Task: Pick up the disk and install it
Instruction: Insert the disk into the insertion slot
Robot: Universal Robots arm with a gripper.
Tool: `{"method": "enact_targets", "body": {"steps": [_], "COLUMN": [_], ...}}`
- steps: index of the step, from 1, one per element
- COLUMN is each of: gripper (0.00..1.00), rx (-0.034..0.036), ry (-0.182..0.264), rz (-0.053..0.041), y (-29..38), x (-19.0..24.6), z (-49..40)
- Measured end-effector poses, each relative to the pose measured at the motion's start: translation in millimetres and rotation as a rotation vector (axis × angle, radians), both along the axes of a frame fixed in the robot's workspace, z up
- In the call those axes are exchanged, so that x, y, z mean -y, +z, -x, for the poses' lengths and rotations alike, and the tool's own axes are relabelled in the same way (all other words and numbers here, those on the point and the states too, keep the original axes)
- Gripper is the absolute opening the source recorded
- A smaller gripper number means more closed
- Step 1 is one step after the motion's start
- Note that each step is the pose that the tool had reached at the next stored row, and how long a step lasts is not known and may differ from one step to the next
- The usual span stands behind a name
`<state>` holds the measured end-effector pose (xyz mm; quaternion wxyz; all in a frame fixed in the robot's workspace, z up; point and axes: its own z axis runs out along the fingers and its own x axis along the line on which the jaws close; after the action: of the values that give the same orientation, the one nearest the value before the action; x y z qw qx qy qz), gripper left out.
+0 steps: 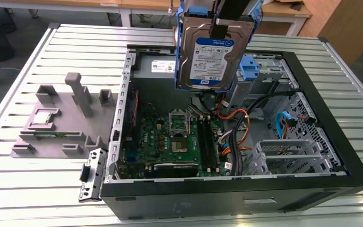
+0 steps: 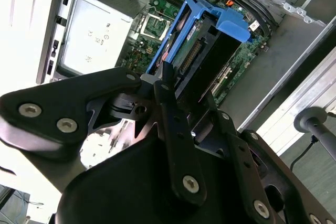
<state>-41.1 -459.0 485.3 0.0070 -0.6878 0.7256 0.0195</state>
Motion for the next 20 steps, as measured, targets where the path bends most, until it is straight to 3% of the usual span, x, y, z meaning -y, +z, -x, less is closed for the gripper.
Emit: {"method": "enact_targets", "body": {"steps": [5, 8, 20], "gripper": [0.35, 0.35, 0.35], "rx": [0.0000, 0.0000, 0.0000], "ry": [0.000, 0.000, 0.000], "rz": [0.0000, -0.0001, 0.0000], "y": [0.0, 0.0, 0.0], "x": [2.3, 7.0, 40.2], "z": [0.0, 0.0, -0.1]}}
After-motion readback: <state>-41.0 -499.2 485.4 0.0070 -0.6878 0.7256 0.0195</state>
